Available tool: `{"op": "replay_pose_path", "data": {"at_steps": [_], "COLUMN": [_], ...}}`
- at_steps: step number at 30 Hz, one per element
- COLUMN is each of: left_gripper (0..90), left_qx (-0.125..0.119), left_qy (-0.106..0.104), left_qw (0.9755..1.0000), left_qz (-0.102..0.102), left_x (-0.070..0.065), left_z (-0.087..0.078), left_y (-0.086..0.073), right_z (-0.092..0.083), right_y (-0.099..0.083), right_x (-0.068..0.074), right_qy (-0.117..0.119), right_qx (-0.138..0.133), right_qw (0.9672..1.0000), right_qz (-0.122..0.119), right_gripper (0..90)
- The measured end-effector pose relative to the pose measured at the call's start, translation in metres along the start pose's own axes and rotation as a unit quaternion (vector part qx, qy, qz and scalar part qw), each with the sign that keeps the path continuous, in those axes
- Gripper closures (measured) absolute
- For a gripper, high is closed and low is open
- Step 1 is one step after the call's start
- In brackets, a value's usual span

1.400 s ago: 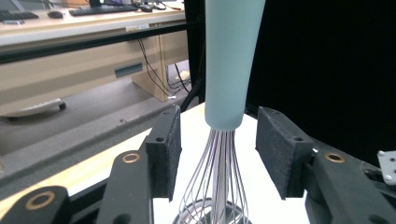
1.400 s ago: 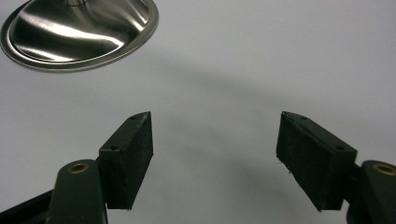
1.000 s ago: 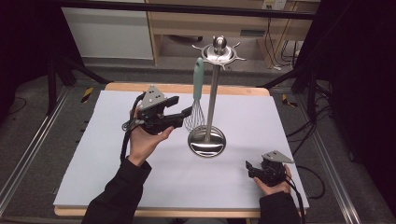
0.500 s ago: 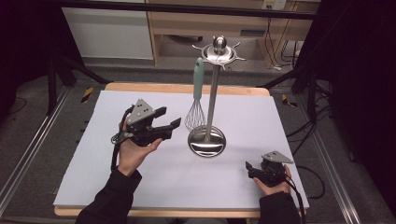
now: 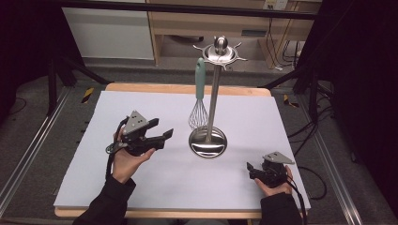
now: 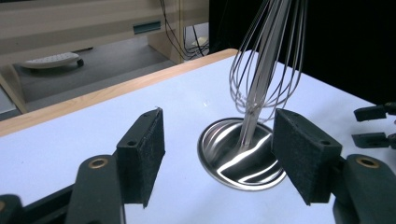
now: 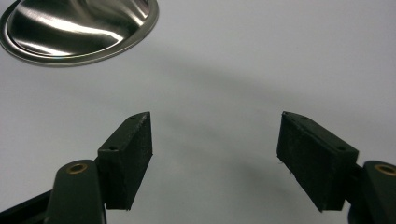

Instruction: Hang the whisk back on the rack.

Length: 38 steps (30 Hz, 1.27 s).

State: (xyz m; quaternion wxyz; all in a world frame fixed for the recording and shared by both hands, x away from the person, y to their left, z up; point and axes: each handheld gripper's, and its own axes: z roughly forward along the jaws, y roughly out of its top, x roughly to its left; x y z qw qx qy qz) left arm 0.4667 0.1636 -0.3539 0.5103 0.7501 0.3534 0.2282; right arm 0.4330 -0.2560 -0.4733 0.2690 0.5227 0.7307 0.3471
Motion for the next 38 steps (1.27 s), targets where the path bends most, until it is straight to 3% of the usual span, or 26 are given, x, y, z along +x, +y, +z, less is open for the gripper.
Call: {"op": "replay_pose_path", "data": {"at_steps": [12, 22, 28, 29, 32, 33, 38], "left_gripper": [32.6, 31.7, 31.4, 31.1, 31.0, 30.7, 30.3], "left_qx": [0.035, 0.071, 0.088, 0.097, 0.102, 0.109, 0.114], "left_qy": [0.018, 0.049, 0.073, 0.084, 0.096, 0.105, 0.118], "left_qw": [0.999, 0.9956, 0.9921, 0.9903, 0.9887, 0.9868, 0.9839], "left_qz": [-0.02, -0.037, -0.05, -0.053, -0.055, -0.056, -0.07], "left_x": [0.018, 0.037, 0.049, 0.054, 0.057, 0.061, 0.071], "left_z": [-0.002, -0.004, -0.007, -0.01, -0.012, -0.014, -0.02], "left_y": [-0.037, -0.073, -0.091, -0.096, -0.103, -0.109, -0.118], "right_z": [0.001, 0.002, 0.003, 0.003, 0.002, 0.002, 0.001], "right_y": [0.0, -0.001, -0.002, -0.002, -0.003, -0.004, -0.005], "right_x": [0.0, -0.001, -0.002, -0.003, -0.005, -0.006, -0.007], "right_qy": [-0.003, -0.001, 0.0, 0.0, -0.002, -0.004, -0.011], "right_qx": [0.005, 0.008, 0.017, 0.015, 0.015, 0.017, 0.017], "right_qw": [1.0, 1.0, 0.9998, 0.9999, 0.9999, 0.9998, 0.9998], "right_qz": [-0.002, -0.001, -0.001, 0.0, 0.004, 0.004, 0.006], "right_gripper": [26.9, 26.3, 20.8, 20.0, 19.4, 18.0, 15.8]}}
